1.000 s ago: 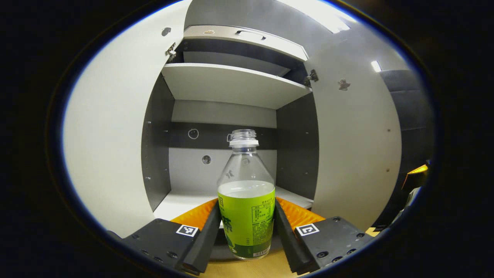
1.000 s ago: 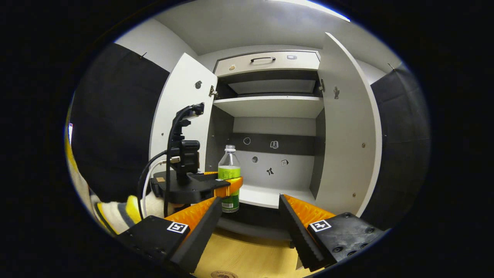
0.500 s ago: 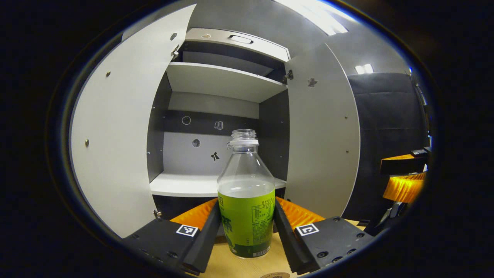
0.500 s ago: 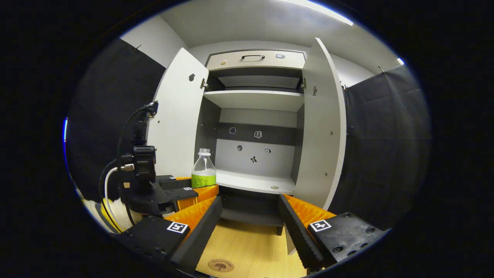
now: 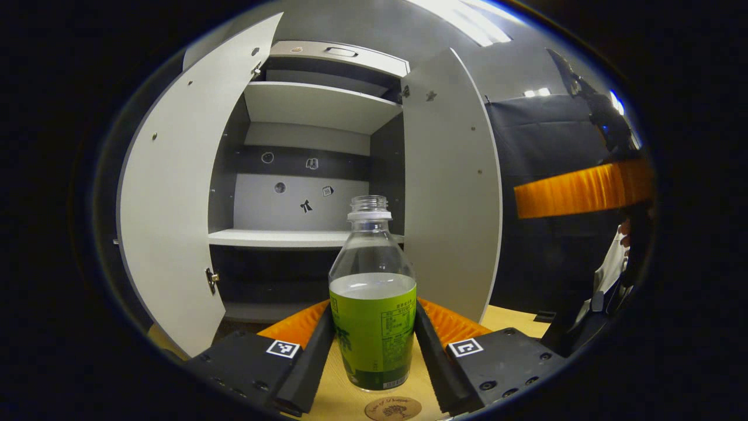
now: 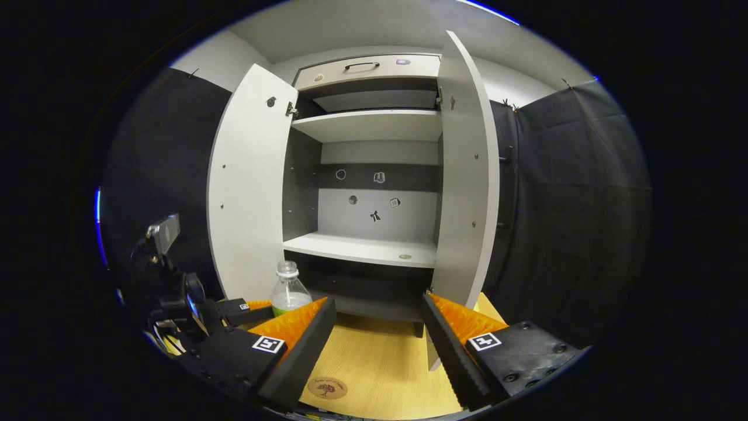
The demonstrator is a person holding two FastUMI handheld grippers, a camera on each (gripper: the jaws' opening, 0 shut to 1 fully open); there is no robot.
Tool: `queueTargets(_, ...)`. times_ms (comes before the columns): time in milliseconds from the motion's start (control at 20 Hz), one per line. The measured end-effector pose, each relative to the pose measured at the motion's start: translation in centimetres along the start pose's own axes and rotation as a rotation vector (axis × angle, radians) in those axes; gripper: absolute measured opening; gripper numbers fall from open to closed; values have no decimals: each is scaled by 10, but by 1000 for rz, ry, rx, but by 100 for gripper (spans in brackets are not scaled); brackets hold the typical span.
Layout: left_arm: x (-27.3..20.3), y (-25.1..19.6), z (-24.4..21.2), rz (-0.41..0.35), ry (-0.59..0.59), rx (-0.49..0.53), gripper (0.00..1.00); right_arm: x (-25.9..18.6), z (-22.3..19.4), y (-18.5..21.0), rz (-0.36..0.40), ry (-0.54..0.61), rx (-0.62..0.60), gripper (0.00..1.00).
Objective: Grasp the bottle in the cabinet with the left hand and place it on the coaster, then close the right door with the right hand and the left door with the left hand.
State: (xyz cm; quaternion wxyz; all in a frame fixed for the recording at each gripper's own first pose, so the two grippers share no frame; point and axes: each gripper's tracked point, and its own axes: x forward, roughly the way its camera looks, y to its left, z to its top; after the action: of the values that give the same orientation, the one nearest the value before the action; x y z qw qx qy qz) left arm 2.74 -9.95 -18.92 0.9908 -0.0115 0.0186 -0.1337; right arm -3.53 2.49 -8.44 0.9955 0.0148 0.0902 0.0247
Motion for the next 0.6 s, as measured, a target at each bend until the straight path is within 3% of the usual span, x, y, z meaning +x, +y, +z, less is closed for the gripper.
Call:
queueTargets(300,-4,-13,-52,113,-2,45,77,5,-33,-9,102,42,56,98)
queueTargets(600,-8,-19,-103,178,9,8,78,3,-84,-37,119,108,50,98)
